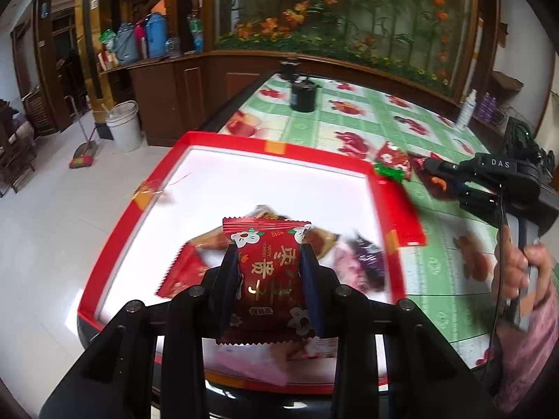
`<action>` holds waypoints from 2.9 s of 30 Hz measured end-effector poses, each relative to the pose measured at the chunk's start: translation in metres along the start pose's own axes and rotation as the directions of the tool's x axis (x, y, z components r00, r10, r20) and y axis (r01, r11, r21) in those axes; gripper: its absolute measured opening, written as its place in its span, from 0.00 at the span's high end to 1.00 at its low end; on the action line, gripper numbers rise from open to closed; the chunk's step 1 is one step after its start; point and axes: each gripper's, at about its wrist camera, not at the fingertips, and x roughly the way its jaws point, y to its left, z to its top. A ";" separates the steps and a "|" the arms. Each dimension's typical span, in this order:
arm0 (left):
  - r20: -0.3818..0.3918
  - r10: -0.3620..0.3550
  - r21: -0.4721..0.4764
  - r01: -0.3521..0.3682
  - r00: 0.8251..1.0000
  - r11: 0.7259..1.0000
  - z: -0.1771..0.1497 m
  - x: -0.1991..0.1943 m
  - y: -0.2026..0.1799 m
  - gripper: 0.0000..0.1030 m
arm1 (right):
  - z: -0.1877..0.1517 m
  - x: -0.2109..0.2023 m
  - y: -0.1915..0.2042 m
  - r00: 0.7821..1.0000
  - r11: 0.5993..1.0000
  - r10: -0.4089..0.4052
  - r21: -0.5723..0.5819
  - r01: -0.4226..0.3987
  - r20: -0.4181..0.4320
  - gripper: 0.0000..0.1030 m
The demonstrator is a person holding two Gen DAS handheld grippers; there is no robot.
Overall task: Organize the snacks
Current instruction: 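Lower red printed packet into tray with left tool while right tool drops chocolate packet there, then grasp red bar packet with right tool while left tool grasps long red packet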
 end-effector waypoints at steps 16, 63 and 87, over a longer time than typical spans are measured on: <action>-0.016 0.094 -0.062 -0.095 0.995 0.994 -0.005 0.006 0.033 0.69 | -0.074 0.088 0.089 0.958 0.967 0.089 -0.208 -0.149 -0.272 0.82; -0.271 -0.304 0.057 0.330 0.913 0.942 0.065 0.119 -0.152 0.31 | 0.069 -0.085 -0.083 0.962 0.987 -0.122 0.128 0.093 0.245 0.53; -0.246 -0.445 0.120 0.482 0.861 0.868 0.030 0.096 -0.186 0.16 | 0.080 -0.046 -0.084 0.932 0.948 -0.315 0.012 0.318 0.178 0.49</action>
